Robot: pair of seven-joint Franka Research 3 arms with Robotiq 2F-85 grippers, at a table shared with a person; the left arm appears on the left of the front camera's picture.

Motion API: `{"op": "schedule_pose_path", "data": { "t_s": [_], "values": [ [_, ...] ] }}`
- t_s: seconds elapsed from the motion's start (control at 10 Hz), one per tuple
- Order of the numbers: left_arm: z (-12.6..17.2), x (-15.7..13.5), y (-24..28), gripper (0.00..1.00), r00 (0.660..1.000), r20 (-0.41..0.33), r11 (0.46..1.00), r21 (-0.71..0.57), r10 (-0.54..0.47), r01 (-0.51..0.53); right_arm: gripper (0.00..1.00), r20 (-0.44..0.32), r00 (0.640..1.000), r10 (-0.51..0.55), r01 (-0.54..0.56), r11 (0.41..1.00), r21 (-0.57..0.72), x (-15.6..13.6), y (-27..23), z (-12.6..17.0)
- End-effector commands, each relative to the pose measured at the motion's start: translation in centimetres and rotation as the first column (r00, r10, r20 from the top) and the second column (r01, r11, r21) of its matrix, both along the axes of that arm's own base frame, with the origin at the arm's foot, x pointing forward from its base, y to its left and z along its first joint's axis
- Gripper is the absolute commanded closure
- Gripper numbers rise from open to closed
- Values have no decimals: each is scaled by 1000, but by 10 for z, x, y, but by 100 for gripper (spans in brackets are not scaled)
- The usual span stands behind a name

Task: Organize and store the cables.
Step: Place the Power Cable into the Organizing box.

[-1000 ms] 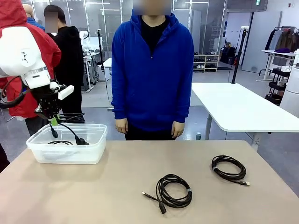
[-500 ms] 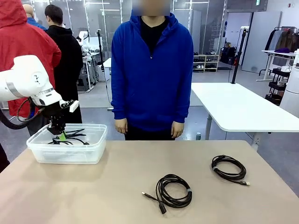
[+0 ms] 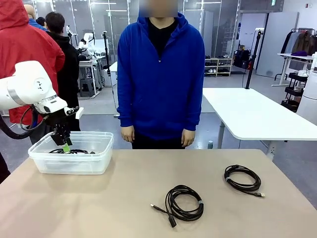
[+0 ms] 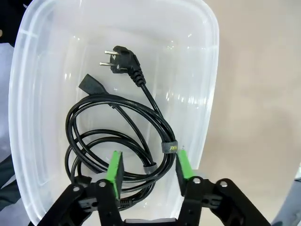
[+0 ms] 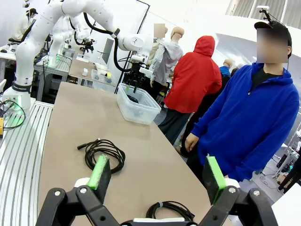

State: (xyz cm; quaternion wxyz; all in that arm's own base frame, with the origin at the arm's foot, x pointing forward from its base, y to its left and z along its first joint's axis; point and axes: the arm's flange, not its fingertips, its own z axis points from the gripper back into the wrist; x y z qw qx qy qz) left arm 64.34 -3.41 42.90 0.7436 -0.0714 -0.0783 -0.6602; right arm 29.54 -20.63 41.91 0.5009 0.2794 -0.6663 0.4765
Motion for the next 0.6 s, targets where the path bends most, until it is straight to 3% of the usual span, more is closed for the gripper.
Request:
{"op": "schedule_pose_path", "data": {
  "t_s": [0.0, 0.1, 0.2, 0.4, 0.5],
  "values": [
    [6, -2, 1, 22, 1000, 7, 1000, 12, 12, -12, 0, 15, 1000, -2, 2, 1000, -15, -1, 0, 0],
    [7, -2, 1, 8, 1000, 15, 1000, 10, 9, -9, 0, 15, 1000, -2, 2, 1000, -15, -1, 0, 0],
    [8, -3, 0, 2, 1000, 17, 1000, 6, 8, -8, 0, 15, 1000, -2, 2, 1000, -15, -1, 0, 0],
    [9, -11, -3, 0, 999, 37, 999, 15, 32, -33, 0, 15, 1000, -2, 2, 1000, -15, -1, 0, 0],
    [4, -22, -5, 0, 995, 91, 997, 71, 30, -36, 0, 15, 1000, -2, 2, 1000, -15, -1, 0, 0]
  ]
}}
